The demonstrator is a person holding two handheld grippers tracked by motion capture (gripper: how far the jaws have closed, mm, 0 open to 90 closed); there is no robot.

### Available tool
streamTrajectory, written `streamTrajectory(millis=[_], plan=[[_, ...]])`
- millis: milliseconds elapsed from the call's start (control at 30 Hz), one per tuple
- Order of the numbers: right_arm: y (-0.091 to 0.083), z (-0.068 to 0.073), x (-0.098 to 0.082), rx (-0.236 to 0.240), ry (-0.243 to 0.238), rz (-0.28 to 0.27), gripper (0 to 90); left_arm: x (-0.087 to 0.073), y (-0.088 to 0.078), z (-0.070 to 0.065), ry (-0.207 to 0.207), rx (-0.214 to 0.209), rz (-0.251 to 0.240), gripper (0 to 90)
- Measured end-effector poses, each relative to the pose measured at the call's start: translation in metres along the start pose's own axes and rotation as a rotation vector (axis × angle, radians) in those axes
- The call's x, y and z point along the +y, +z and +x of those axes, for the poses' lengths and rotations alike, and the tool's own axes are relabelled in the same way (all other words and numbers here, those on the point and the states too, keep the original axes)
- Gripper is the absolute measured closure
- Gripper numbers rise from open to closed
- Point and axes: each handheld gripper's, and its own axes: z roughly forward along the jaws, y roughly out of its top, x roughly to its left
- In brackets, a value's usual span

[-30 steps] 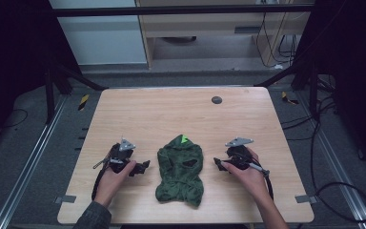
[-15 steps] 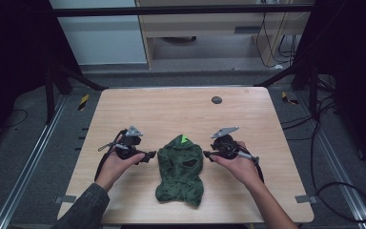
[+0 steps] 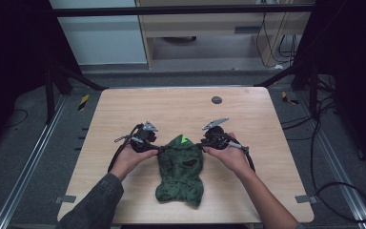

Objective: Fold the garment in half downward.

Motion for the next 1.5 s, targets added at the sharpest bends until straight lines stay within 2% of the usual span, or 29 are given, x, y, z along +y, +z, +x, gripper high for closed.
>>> streamTrajectory(millis=[233,300,567,667,733,900,1000,1067,1167,1500], plan=[[0.014,-0.001,-0.001,0.015,0.013,0.034,58.6,-0.004,0.004,0.001,0.012,0.02,0.021,33.1],[0.017,0.0,-0.001,0.014,0.014,0.047,56.0,-0.005,0.006,0.003,0.002,0.023,0.034,33.5],[0.029,0.007,-0.001,0.011,-0.012,0.104,55.6,-0.009,0.016,0.006,-0.022,-0.015,0.072,38.7],[0.031,0.008,-0.001,0.007,-0.028,0.101,58.6,-0.009,0.017,0.005,-0.023,-0.029,0.076,44.4],[0.031,0.009,-0.001,0.01,-0.036,0.101,64.1,-0.009,0.017,0.004,-0.021,-0.037,0.077,48.4],[0.032,0.013,0.001,0.038,-0.055,0.116,79.7,-0.008,0.017,0.0,-0.009,-0.077,0.081,70.3],[0.032,0.013,0.003,0.053,-0.066,0.126,84.6,-0.007,0.017,-0.002,-0.004,-0.082,0.082,78.3],[0.031,0.012,0.005,0.05,-0.08,0.132,85.3,-0.007,0.016,-0.002,0.0,-0.078,0.083,79.9],[0.026,0.01,0.008,0.048,-0.076,0.127,85.4,-0.005,0.012,-0.002,0.013,-0.064,0.08,81.4],[0.009,0.005,0.032,0.016,-0.115,0.083,85.7,0.005,-0.002,0.002,0.018,-0.032,0.037,82.3]])
